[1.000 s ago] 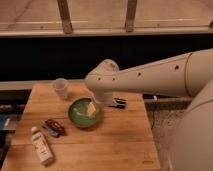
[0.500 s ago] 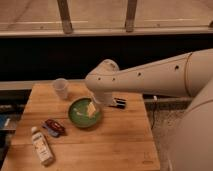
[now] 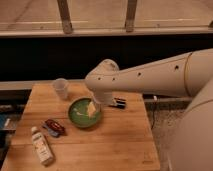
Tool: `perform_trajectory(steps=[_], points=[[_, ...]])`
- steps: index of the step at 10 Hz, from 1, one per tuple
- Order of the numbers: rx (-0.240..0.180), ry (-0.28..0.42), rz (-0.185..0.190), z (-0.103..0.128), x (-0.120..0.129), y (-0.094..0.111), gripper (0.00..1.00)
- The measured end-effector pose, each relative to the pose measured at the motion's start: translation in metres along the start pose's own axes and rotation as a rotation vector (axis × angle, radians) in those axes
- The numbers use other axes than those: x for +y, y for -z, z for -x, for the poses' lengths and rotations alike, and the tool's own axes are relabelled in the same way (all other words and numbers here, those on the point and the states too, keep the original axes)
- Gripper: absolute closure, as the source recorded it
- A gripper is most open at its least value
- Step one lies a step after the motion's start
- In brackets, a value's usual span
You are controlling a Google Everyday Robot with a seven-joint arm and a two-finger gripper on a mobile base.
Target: Place the bottle in the ceramic bowl
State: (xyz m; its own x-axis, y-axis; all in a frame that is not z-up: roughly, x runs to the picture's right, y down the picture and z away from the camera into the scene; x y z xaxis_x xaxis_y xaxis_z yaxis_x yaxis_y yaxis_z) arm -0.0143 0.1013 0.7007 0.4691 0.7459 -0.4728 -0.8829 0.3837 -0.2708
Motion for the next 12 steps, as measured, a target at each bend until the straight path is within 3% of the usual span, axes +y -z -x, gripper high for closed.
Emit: perform_trajectory(steps=[2,4,6,9,12], points=[[0.001,0.063,-0.001,0.009,0.02,0.005,0.22],[-0.003,0.099,0.062,0.019,0.055,0.004,0.22],[-0.007,0.112,0.148,0.024,0.097,0.001,0.22],[-0.043,0.12,0.213,0.04,0.157,-0.001,0.22],[-0.072,0.169,0.248,0.043,0.217,-0.002,0.22]])
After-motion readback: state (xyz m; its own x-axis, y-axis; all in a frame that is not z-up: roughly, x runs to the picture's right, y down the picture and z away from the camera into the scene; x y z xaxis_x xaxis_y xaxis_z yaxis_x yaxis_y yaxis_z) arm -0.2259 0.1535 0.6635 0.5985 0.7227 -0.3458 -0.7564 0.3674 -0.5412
